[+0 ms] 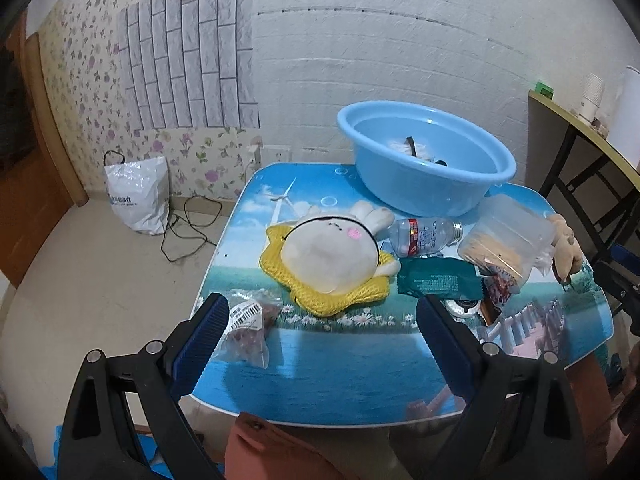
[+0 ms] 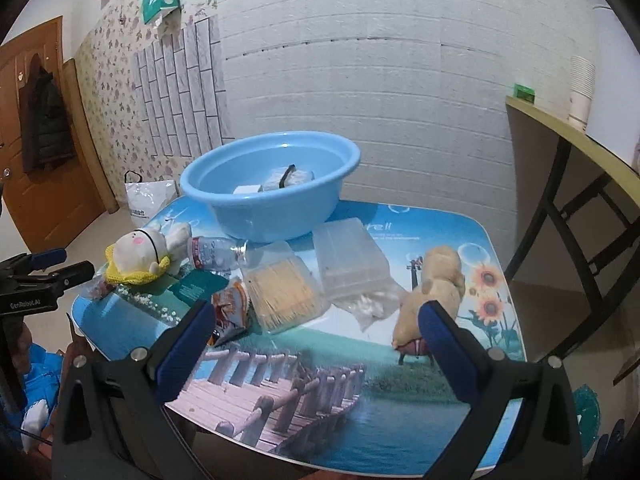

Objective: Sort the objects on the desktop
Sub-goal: 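Move the left gripper to the clear barcode bag while the right gripper approaches the tan teddy bear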

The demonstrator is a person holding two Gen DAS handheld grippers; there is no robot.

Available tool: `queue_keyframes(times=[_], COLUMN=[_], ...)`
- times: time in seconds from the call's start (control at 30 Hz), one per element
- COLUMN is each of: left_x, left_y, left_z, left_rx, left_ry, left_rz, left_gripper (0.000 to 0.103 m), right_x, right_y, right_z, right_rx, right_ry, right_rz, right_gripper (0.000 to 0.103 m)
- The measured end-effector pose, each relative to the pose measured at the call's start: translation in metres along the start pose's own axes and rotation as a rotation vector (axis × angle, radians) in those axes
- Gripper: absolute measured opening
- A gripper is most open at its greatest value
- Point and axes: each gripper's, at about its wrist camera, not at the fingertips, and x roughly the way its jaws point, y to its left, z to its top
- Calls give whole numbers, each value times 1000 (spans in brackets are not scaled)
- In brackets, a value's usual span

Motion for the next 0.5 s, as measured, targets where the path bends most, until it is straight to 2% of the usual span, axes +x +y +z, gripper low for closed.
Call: queue_keyframes(times=[0.07,0.13,0.5], left_x=[1,2,7], left_y=[2,2,3], left_z=[-1,-1,-6], left_rx=[-6,-2,22], left_ry=[13,12,27], left_rz=[1,12,32], left_gripper=[96,103,103], right_x=[0,2,8], right_y=[-1,-2,-9], right_z=[-1,-2,-9], right_rx=[2,3,28], right_ry=[6,17,53], right_rz=[-8,-20,-38], right_gripper=[103,103,103])
